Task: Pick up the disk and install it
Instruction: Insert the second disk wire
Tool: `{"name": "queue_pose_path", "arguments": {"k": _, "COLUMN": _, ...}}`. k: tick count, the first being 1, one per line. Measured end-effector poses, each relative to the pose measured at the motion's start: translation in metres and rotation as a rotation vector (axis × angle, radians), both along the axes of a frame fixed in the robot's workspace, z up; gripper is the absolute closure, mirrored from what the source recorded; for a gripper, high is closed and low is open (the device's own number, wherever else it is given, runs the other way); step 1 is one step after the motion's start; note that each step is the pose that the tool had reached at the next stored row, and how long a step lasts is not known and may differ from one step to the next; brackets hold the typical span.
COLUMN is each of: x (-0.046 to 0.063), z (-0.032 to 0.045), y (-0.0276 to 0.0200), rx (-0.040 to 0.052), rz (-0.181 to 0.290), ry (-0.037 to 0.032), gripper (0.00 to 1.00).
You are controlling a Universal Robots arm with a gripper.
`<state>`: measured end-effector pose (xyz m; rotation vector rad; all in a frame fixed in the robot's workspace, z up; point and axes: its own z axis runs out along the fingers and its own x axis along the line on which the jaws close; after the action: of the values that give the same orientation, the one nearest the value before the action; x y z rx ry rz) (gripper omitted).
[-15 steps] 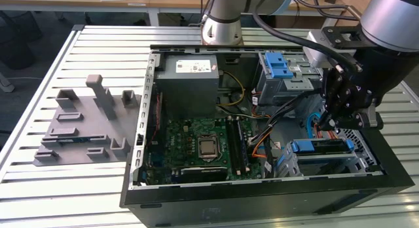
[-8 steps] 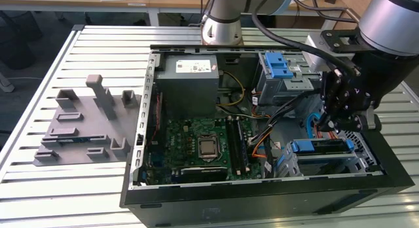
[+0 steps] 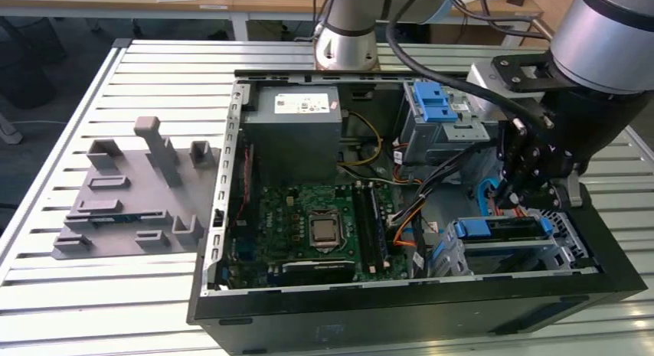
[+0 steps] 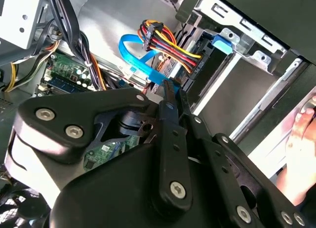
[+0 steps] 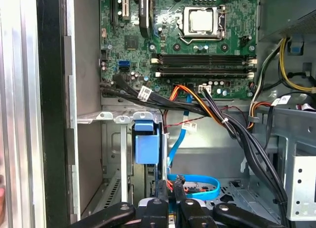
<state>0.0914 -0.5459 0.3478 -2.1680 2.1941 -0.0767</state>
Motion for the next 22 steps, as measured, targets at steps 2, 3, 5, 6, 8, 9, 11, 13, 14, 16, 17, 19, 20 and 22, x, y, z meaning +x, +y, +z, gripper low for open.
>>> {"name": "queue_pose_path", "arguments": {"k": 2, "x": -0.002, "z": -0.0004, "y": -0.0003, "rx": 0.0, "rz": 0.002, "ry": -0.0115, "gripper": 0.84}}
{"name": "queue_pose_path", "arguments": {"k": 3, "x": -0.003, "z": -0.0007, "y": -0.0004, "rx": 0.0, "rz": 0.004, "ry": -0.017, "gripper": 0.84}}
{"name": "queue_pose_path", "arguments": {"k": 5, "x": -0.004, "z": -0.0018, "y": -0.0008, "rx": 0.0001, "rz": 0.007, "ry": -0.0258, "gripper": 0.84}}
{"name": "queue_pose_path", "arguments": {"k": 6, "x": -0.004, "z": -0.0024, "y": -0.0013, "rx": 0.0, "rz": 0.008, "ry": -0.0281, "gripper": 0.84}}
{"name": "queue_pose_path", "arguments": {"k": 8, "x": -0.005, "z": -0.004, "y": -0.0024, "rx": 0.0, "rz": 0.009, "ry": -0.0295, "gripper": 0.84}}
{"name": "queue_pose_path", "arguments": {"k": 9, "x": -0.005, "z": -0.0047, "y": -0.0031, "rx": -0.0002, "rz": 0.009, "ry": -0.0295, "gripper": 0.84}}
{"name": "queue_pose_path", "arguments": {"k": 11, "x": -0.005, "z": -0.0061, "y": -0.0051, "rx": 0.0, "rz": 0.009, "ry": -0.0296, "gripper": 0.84}}
{"name": "queue_pose_path", "arguments": {"k": 13, "x": -0.005, "z": -0.0066, "y": -0.0073, "rx": 0.0, "rz": 0.009, "ry": -0.03, "gripper": 0.84}}
{"name": "queue_pose_path", "arguments": {"k": 14, "x": -0.005, "z": -0.0068, "y": -0.0081, "rx": 0.0002, "rz": 0.009, "ry": -0.0302, "gripper": 0.84}}
{"name": "queue_pose_path", "arguments": {"k": 16, "x": -0.005, "z": -0.0072, "y": -0.0091, "rx": 0.0, "rz": 0.009, "ry": -0.0307, "gripper": 0.84}}
{"name": "queue_pose_path", "arguments": {"k": 17, "x": -0.005, "z": -0.0075, "y": -0.0095, "rx": 0.0001, "rz": 0.009, "ry": -0.031, "gripper": 0.84}}
{"name": "queue_pose_path", "arguments": {"k": 19, "x": -0.005, "z": -0.008, "y": -0.0105, "rx": 0.0, "rz": 0.009, "ry": -0.0315, "gripper": 0.84}}
{"name": "queue_pose_path", "arguments": {"k": 20, "x": -0.005, "z": -0.0083, "y": -0.0109, "rx": 0.0002, "rz": 0.009, "ry": -0.0318, "gripper": 0.84}}
{"name": "queue_pose_path", "arguments": {"k": 22, "x": -0.005, "z": -0.0085, "y": -0.0115, "rx": 0.0, "rz": 0.009, "ry": -0.032, "gripper": 0.84}}
